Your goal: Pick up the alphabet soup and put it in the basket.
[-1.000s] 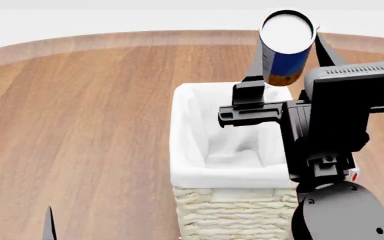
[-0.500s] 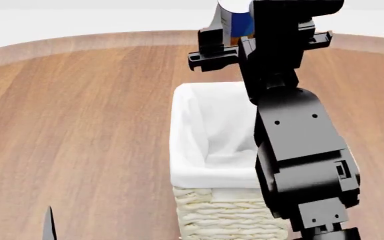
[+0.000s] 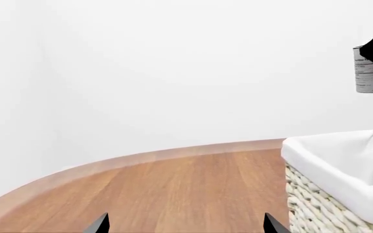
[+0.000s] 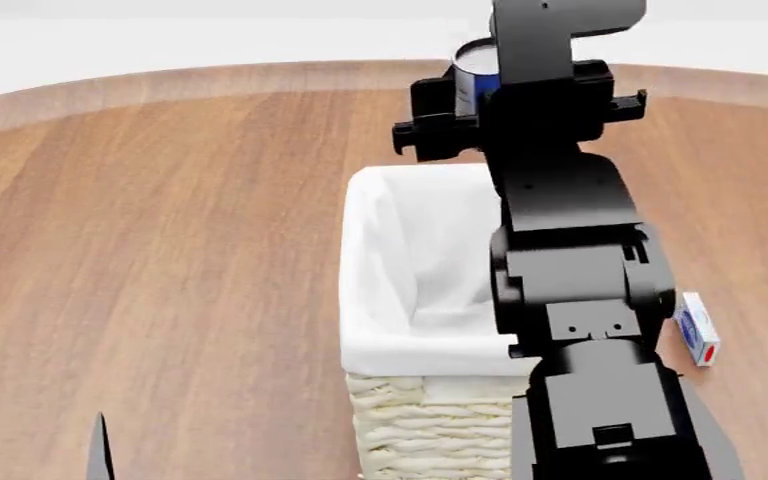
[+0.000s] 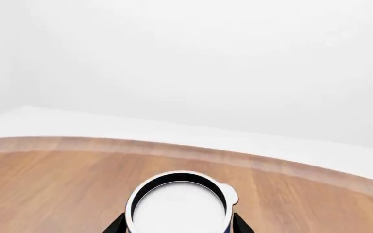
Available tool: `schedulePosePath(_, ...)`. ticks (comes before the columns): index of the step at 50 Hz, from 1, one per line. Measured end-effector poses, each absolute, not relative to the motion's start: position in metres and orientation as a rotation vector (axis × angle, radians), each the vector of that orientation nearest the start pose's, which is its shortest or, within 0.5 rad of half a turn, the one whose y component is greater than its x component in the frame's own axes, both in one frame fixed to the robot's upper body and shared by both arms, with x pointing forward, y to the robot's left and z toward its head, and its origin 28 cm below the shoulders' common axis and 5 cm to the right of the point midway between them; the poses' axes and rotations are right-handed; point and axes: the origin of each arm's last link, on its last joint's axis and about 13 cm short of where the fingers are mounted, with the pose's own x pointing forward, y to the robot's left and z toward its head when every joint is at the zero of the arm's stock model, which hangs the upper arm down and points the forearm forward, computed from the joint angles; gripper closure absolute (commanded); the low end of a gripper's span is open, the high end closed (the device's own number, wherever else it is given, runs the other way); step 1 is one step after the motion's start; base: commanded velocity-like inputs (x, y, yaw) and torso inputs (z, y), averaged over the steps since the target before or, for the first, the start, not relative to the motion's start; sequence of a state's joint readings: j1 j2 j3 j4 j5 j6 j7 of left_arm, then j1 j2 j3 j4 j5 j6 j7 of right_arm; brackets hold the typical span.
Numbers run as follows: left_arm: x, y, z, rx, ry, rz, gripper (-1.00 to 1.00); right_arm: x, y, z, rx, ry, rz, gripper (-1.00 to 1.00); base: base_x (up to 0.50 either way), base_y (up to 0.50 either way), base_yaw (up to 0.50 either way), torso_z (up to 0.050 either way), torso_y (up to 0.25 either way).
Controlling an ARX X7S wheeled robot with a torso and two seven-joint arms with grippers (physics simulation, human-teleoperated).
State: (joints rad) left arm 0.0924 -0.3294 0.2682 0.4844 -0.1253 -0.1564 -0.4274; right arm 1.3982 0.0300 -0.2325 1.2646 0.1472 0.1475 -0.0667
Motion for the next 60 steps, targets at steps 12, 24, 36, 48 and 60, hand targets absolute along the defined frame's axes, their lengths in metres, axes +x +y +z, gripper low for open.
schedulePosePath(12,0.178,0.208,0.078,0.104,-0.188,0.07,-1.0,0.434,-0.099,0.212,-0.101,0.149,0.128,1.0,0.0,0.0,0.0,0.0,0.001)
schedulePosePath(24,0.178,0.208,0.077,0.104,-0.184,0.07,-1.0,0.431,-0.102,0.198,-0.067,0.236,0.12,1.0,0.0,0.0,0.0,0.001,0.001)
schedulePosePath(36,0.179,0.208,0.076,0.103,-0.181,0.071,-1.0,0.424,-0.107,0.176,-0.049,0.329,0.098,1.0,0.0,0.0,0.0,0.0,0.001)
schedulePosePath(48,0.179,0.208,0.076,0.103,-0.18,0.072,-1.0,0.419,-0.108,0.16,-0.048,0.397,0.088,1.0,0.0,0.0,0.0,0.0,0.001)
schedulePosePath(60,0.179,0.208,0.075,0.103,-0.18,0.073,-1.0,0.415,-0.109,0.15,-0.046,0.454,0.086,1.0,0.0,0.0,0.0,0.0,0.0)
